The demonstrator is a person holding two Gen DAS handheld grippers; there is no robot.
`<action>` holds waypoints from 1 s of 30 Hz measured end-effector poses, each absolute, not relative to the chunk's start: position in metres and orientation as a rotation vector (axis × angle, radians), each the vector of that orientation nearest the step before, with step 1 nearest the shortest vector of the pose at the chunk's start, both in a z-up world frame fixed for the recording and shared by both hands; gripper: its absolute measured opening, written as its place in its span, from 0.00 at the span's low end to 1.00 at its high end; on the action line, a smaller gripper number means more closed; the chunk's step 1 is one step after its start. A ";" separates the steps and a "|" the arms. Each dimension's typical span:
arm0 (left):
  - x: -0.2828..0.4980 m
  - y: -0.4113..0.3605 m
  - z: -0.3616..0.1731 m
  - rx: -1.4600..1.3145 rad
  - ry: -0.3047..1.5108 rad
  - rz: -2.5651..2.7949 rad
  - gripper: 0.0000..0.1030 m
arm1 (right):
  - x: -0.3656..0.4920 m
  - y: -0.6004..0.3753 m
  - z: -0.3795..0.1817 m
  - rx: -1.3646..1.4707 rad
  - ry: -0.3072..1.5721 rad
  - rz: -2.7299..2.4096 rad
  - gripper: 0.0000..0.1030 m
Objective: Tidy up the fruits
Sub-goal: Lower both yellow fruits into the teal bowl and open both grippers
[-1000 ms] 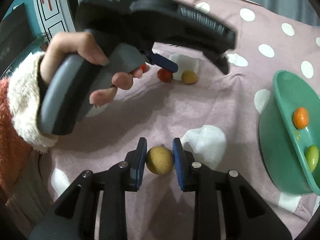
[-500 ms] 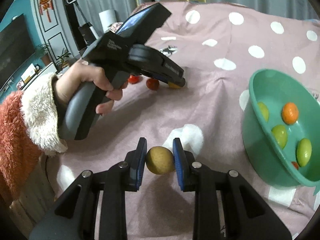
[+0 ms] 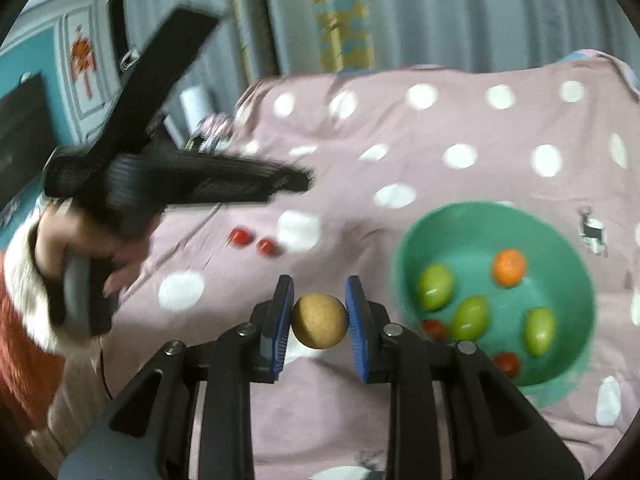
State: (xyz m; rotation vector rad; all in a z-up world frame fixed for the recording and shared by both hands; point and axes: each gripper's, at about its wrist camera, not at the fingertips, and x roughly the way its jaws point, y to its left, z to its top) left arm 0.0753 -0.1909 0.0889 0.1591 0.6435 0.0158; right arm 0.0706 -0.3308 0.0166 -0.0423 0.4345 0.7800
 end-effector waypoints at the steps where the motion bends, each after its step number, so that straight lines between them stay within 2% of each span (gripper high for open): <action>1: 0.072 -0.199 0.091 0.177 0.632 0.013 0.28 | 0.074 -0.338 0.019 -0.029 0.426 0.771 0.26; 7: 0.075 -0.247 0.084 0.223 0.602 -0.039 0.28 | 0.097 -0.389 0.023 0.074 0.423 0.654 0.26; 16: 0.105 -0.315 0.039 0.247 0.679 -0.196 0.28 | 0.131 -0.432 0.005 0.171 0.488 0.585 0.27; 30: 0.138 -0.329 0.007 0.178 0.765 -0.288 0.28 | 0.161 -0.453 -0.021 0.270 0.561 0.643 0.27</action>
